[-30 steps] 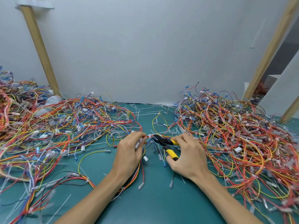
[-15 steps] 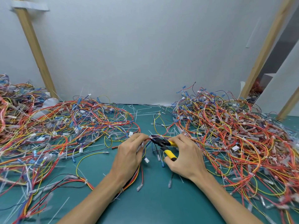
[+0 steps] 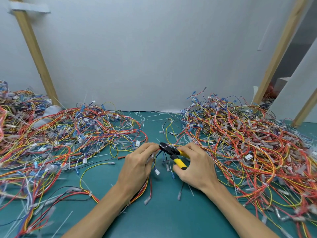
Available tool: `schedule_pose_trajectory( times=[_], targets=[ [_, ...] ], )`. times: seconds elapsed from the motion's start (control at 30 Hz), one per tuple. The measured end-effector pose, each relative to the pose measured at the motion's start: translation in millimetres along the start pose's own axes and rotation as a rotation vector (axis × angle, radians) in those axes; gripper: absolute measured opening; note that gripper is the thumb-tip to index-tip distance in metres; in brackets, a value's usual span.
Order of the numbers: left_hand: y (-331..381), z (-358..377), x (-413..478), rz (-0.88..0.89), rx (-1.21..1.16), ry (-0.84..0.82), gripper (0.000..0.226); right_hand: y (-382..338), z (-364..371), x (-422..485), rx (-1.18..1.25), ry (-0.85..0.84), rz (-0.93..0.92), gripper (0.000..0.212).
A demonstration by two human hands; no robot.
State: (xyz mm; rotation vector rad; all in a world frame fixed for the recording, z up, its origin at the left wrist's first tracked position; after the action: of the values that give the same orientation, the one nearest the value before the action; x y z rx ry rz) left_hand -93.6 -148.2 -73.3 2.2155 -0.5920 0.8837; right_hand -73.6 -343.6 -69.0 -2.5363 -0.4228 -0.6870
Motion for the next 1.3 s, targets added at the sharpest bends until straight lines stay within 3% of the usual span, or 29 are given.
schedule_pose_trajectory(
  times=[0.5,1.3],
  targets=[
    [-4.7,2.5,-1.2,-0.002,0.003,0.006,0.030,0.4,0.1,3.2,0.002,0.033,-0.006,0.031],
    [-6.0,3.6,-2.0,0.003,0.013,-0.010,0.028,-0.9,-0.5,1.5,-0.015,-0.012,-0.006,0.028]
  ],
)
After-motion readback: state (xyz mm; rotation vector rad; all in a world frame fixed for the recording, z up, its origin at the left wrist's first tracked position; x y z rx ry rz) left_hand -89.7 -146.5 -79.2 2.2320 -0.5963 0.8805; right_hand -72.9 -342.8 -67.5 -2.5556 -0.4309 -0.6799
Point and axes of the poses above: each hand's wrist, its own x-axis towards the middle knuckle, its own z-axis out of the palm, y = z × x, the point moved 1 cm from there along x, towards the middle knuckle, and after that the axes turned 1 degree about x, right-handed, at the moved point
